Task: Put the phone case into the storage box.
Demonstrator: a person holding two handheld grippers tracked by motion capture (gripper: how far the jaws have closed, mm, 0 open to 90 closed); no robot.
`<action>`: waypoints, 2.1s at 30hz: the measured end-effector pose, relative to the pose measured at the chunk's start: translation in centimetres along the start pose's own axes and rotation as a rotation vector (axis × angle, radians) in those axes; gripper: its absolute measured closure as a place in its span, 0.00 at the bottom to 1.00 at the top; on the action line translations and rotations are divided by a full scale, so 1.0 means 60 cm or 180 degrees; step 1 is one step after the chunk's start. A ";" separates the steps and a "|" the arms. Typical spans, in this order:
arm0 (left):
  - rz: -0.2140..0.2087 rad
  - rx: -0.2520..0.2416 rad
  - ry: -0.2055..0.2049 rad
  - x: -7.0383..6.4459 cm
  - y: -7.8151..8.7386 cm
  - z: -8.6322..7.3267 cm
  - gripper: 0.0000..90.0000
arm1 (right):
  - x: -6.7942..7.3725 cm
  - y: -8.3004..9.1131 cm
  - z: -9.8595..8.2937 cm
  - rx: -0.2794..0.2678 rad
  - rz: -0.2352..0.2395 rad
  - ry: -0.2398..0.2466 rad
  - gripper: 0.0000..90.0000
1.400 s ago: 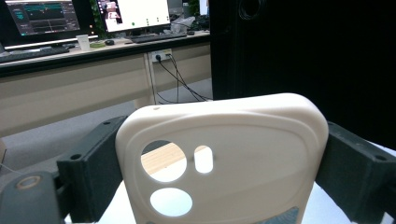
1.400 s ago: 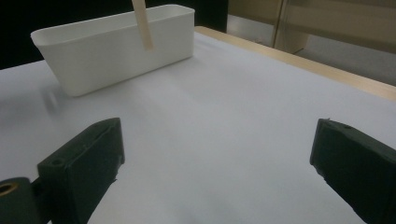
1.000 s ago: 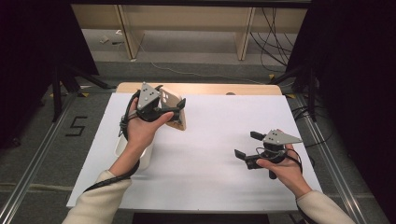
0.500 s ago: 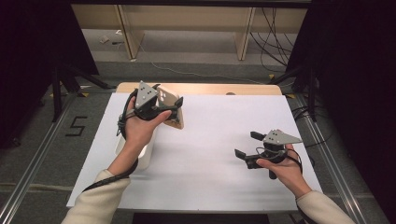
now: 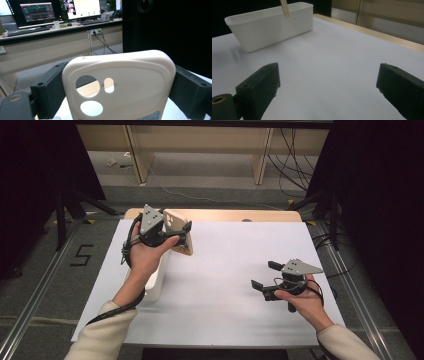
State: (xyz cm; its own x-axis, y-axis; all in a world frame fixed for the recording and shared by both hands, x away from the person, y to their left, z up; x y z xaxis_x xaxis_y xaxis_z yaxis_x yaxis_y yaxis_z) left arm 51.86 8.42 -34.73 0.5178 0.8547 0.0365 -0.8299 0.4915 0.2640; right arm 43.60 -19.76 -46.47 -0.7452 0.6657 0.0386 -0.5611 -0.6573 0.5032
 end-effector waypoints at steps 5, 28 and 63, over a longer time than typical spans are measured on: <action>0.0015 -0.0010 0.0007 0.004 0.001 0.001 0.11 | 0.000 0.000 0.000 0.0005 -0.0003 -0.0001 0.07; 0.0068 -0.0025 0.0028 0.019 0.007 0.004 0.11 | 0.000 0.000 -0.002 0.0014 -0.0005 -0.0014 0.07; 0.0138 -0.0025 0.0077 0.043 0.012 0.003 0.11 | 0.000 -0.001 -0.001 0.0006 0.0007 -0.0023 0.07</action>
State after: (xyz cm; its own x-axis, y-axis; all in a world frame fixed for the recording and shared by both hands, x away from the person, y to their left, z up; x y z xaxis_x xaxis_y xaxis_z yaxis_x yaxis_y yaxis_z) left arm 52.65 10.93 -34.26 0.4763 0.8790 0.0243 -0.8531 0.4552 0.2551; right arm 43.61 -19.77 -46.57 -0.7438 0.6668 0.0458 -0.5588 -0.6580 0.5048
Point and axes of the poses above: each handheld gripper's, and its own axes: y roughly backward along the jaws, z roughly out of its top, x roughly to its left, the point moved 9 cm from there along -y, roughly forward along the jaws, and after that the axes turned 8 degrees about x, right-handed, at the moved point
